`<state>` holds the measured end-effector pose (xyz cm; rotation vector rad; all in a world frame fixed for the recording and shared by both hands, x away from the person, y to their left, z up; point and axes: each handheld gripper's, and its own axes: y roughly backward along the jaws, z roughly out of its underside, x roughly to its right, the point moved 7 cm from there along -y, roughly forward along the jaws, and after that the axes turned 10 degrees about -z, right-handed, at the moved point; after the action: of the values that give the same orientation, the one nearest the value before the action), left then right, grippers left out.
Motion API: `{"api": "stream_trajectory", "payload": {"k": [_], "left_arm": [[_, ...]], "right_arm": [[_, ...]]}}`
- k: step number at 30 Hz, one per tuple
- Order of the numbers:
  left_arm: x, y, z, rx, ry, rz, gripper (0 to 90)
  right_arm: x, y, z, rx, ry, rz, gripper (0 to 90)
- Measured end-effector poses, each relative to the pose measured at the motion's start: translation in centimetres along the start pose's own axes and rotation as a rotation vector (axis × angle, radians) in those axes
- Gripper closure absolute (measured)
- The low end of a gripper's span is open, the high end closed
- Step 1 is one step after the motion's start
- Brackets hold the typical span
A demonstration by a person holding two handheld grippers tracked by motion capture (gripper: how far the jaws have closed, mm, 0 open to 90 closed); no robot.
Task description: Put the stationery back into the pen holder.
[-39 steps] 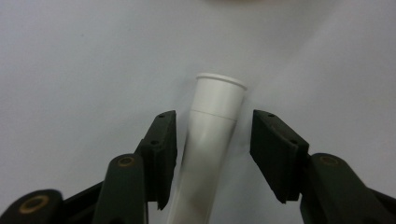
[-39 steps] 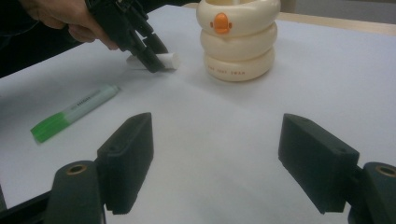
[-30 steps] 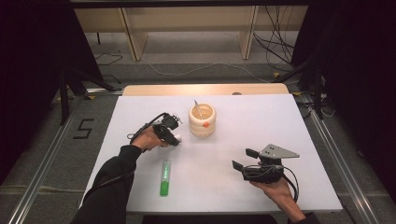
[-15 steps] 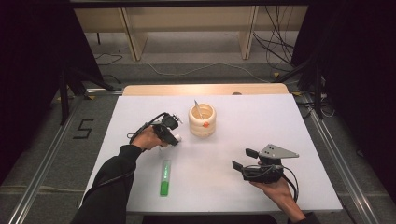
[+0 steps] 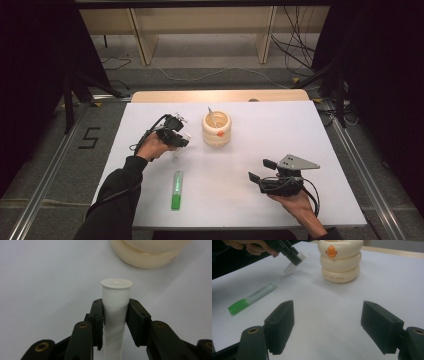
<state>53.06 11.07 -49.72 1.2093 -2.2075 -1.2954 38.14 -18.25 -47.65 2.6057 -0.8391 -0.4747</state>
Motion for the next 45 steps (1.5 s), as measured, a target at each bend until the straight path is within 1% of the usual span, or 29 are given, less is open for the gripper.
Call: {"api": "stream_trajectory", "payload": {"k": [1, 3, 8, 9, 11, 12, 14, 16, 17, 18, 19, 20, 21, 22, 23, 24, 29, 30, 32, 33, 34, 35, 36, 38, 40, 42, 45], "left_arm": [[-0.2, 0.1, 0.0, 0.011, 0.011, -0.001, 67.1], [-0.4, 0.3, -0.2, 0.039, 0.048, -0.007, 67.1], [-1.0, 1.1, -0.6, 0.101, 0.091, -0.016, 67.2], [-1.0, 1.3, -0.8, 0.117, 0.109, -0.016, 67.2], [-1.1, 1.6, -1.1, 0.148, 0.123, -0.014, 67.2], [-1.2, 1.8, -1.1, 0.156, 0.122, -0.016, 67.2], [-1.4, 2.2, -1.4, 0.183, 0.131, -0.032, 67.2], [-1.5, 2.5, -1.7, 0.22, 0.158, -0.037, 67.2], [-1.5, 2.6, -1.8, 0.233, 0.162, -0.033, 67.2], [-1.5, 2.7, -1.8, 0.243, 0.177, -0.034, 67.2], [-1.6, 2.8, -1.8, 0.243, 0.173, -0.038, 67.2], [-1.6, 2.9, -2.0, 0.256, 0.188, -0.042, 67.2], [-1.7, 3.0, -2.0, 0.261, 0.181, -0.041, 67.2], [-1.7, 3.1, -2.1, 0.268, 0.193, -0.038, 67.2], [-1.8, 3.2, -2.1, 0.271, 0.192, -0.042, 67.2], [-1.8, 3.3, -2.2, 0.277, 0.2, -0.042, 67.2], [-1.7, 3.6, -2.3, 0.286, 0.202, -0.039, 67.2], [-1.7, 3.7, -2.4, 0.297, 0.213, -0.039, 67.2], [-1.7, 3.9, -2.4, 0.297, 0.215, -0.033, 67.3], [-1.7, 4.1, -2.5, 0.307, 0.222, -0.034, 67.3], [-1.8, 4.2, -2.5, 0.305, 0.221, -0.031, 67.3], [-1.8, 4.3, -2.7, 0.319, 0.229, -0.031, 67.3], [-1.8, 4.5, -2.7, 0.318, 0.231, -0.027, 67.3], [-1.8, 4.8, -2.7, 0.32, 0.224, -0.024, 67.2], [-1.8, 5.2, -2.8, 0.331, 0.228, -0.022, 67.3], [-1.7, 5.6, -3.0, 0.345, 0.245, -0.002, 67.3], [-1.4, 6.0, -3.2, 0.355, 0.244, 0.006, 67.3]], "right_arm": [[0.0, 0.0, 0.0, 0.002, 0.0, 0.001, 27.6], [0.0, 0.0, 0.0, 0.004, -0.001, 0.001, 27.6], [0.0, 0.1, 0.0, 0.003, -0.005, 0.002, 27.6], [0.0, 0.1, -0.1, 0.006, 0.0, 0.001, 27.6], [0.0, 0.1, -0.1, 0.005, -0.003, 0.002, 27.6], [0.0, 0.1, -0.1, 0.004, -0.005, 0.002, 27.6], [0.0, 0.1, -0.1, 0.005, 0.0, 0.002, 27.6], [0.0, 0.1, -0.1, 0.007, 0.0, 0.002, 27.6], [0.0, 0.0, -0.1, 0.006, -0.001, 0.001, 27.6], [0.0, 0.0, -0.1, 0.005, -0.002, 0.001, 27.6], [0.0, 0.0, 0.0, 0.004, -0.001, 0.001, 27.6], [0.0, 0.0, 0.0, 0.005, -0.001, 0.001, 27.6], [0.0, 0.0, -0.1, 0.006, -0.002, 0.001, 27.6], [0.0, 0.0, -0.1, 0.006, -0.002, 0.001, 27.6], [0.0, 0.0, -0.1, 0.005, -0.001, 0.002, 27.6], [0.0, 0.0, 0.0, 0.004, 0.0, 0.003, 27.6], [-0.1, 0.1, -0.1, 0.009, -0.001, 0.004, 27.6], [0.0, 0.1, -0.1, 0.011, -0.003, 0.005, 27.6], [0.0, 0.1, -0.1, 0.012, -0.005, 0.005, 27.6], [-0.1, 0.1, -0.1, 0.009, -0.002, 0.004, 27.6], [-0.1, 0.2, -0.2, 0.011, 0.001, 0.004, 27.6], [-0.1, 0.2, -0.2, 0.013, 0.001, 0.004, 27.6], [-0.1, 0.2, -0.2, 0.014, -0.001, 0.005, 27.6], [0.0, 0.1, -0.1, 0.013, -0.002, 0.007, 27.6], [0.0, 0.2, -0.2, 0.016, -0.002, 0.01, 27.6], [0.1, 0.2, -0.2, 0.02, -0.002, 0.014, 27.6], [0.1, 0.3, -0.2, 0.021, -0.008, 0.017, 27.6]]}}
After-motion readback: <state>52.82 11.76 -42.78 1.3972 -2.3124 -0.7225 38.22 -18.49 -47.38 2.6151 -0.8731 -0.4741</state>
